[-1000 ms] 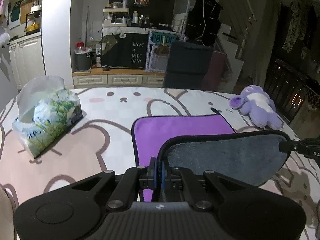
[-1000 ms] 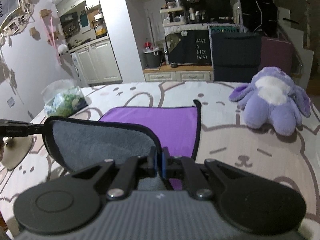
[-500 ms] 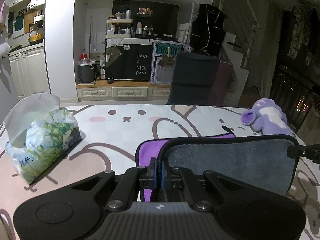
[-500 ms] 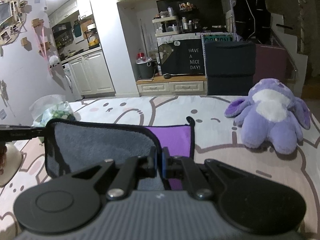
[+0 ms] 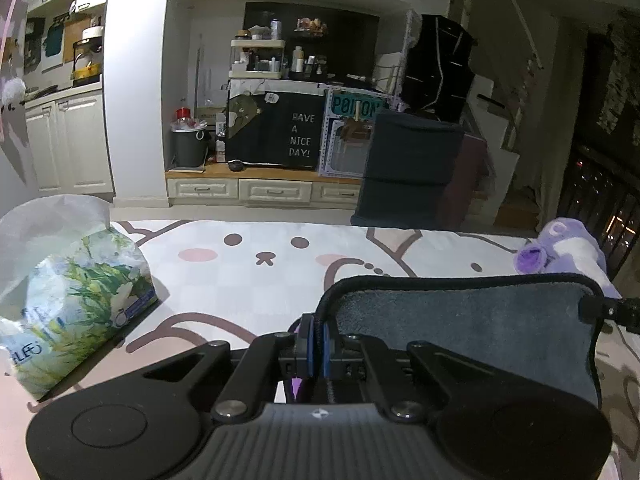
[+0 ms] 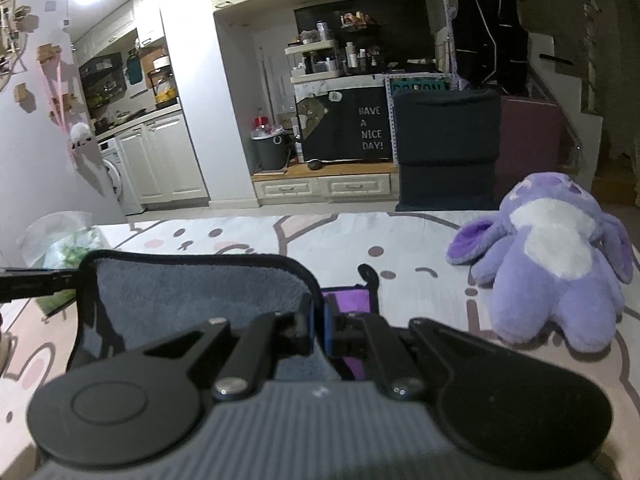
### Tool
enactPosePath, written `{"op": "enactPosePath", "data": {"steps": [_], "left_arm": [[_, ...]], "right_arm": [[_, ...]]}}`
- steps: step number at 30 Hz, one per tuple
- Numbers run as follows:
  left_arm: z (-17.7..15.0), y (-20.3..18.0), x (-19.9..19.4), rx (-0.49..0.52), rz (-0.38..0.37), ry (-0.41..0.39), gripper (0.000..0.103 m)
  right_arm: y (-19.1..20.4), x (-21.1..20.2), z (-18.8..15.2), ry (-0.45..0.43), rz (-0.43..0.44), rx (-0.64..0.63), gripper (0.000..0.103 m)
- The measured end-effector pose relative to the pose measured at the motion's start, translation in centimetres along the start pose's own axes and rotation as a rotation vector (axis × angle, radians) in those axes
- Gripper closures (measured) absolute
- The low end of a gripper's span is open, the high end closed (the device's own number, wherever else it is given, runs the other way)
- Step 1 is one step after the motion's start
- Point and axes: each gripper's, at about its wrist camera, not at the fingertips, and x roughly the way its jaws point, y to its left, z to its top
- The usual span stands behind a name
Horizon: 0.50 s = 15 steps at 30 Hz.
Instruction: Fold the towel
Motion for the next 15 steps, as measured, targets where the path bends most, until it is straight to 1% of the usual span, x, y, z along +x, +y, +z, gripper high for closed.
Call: {"op": "enactPosePath", "data": {"steps": [4, 10, 15], "left_arm": [[0.4, 0.4, 1.4, -0.018, 0.011, -0.007, 0.098], [0.7, 0.9, 3.2, -0.031, 0.005, -0.014, 0.098], [0.6, 1.0, 5.5, -0.038, -0.004, 0.009, 0.098]], "right_arm": [[0.0, 1.2, 0.5, -0.008, -0.008, 0.006, 0.097], [0.2, 3.0, 1.1, -0.005, -0.02, 0.016, 0.097], [0.0, 4.5, 1.0, 0.017, -0.046, 0.02, 0.097]]}}
